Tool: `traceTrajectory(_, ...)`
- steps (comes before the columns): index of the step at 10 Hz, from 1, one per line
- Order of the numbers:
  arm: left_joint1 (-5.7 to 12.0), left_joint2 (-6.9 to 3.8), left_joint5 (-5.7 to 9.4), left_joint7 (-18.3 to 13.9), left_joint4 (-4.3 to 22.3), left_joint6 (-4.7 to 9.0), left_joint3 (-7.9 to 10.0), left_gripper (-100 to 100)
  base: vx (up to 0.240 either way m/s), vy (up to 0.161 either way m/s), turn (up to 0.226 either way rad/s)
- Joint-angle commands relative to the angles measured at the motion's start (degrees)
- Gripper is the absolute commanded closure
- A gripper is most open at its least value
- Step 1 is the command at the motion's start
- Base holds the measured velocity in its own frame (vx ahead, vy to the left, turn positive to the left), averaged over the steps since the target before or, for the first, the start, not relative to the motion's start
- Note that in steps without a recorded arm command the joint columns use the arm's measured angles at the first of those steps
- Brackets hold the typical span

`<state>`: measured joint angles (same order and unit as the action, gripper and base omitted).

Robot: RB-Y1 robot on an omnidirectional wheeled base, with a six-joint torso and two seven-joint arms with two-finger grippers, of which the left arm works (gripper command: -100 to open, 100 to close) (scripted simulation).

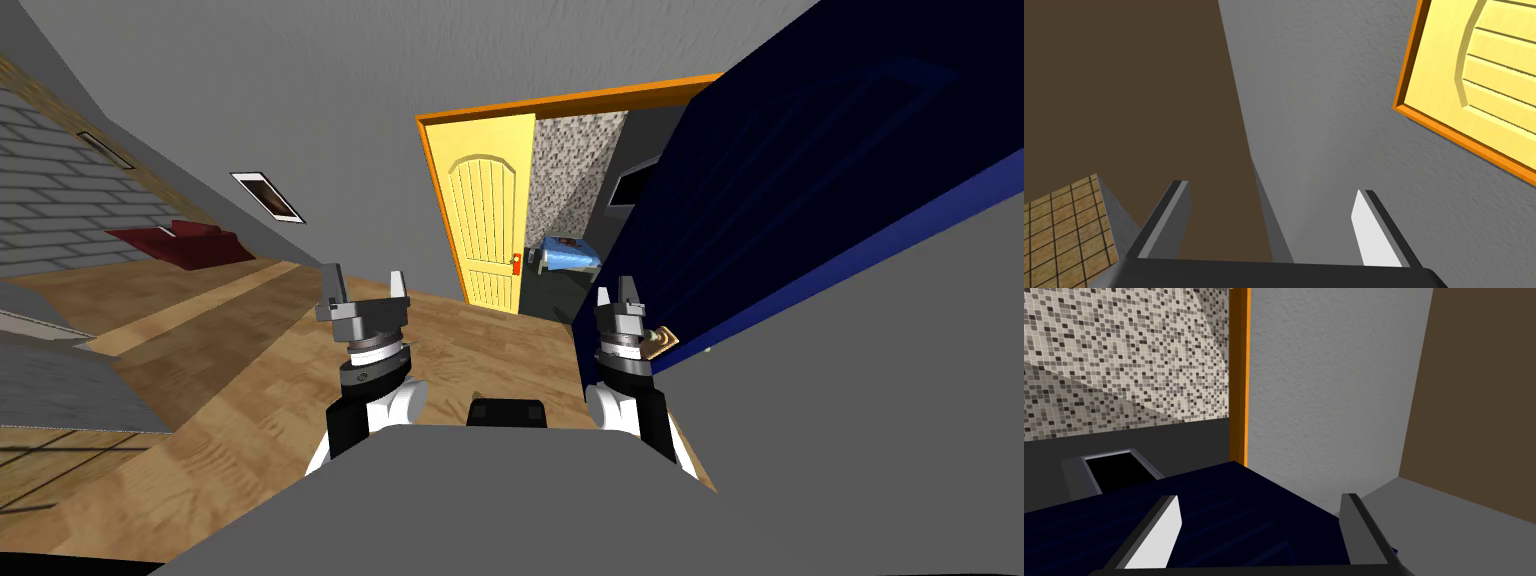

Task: Pull the door open

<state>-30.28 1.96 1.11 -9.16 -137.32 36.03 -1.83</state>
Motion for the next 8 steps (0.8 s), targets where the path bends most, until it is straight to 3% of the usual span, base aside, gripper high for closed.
traceTrajectory(1,0.75,-0.6,0.0,0.0,1.6,-0.48,0.04,-100,0.02,0.069,-0.074)
traceTrajectory(2,0.75,-0.6,0.0,0.0,1.6,-0.48,0.04,-100,0.168,-0.026,-0.004)
traceTrajectory(8,3.9,-2.65,-0.02,0.2,8.3,-2.5,0.22,-100,0.158,-0.032,-0.041)
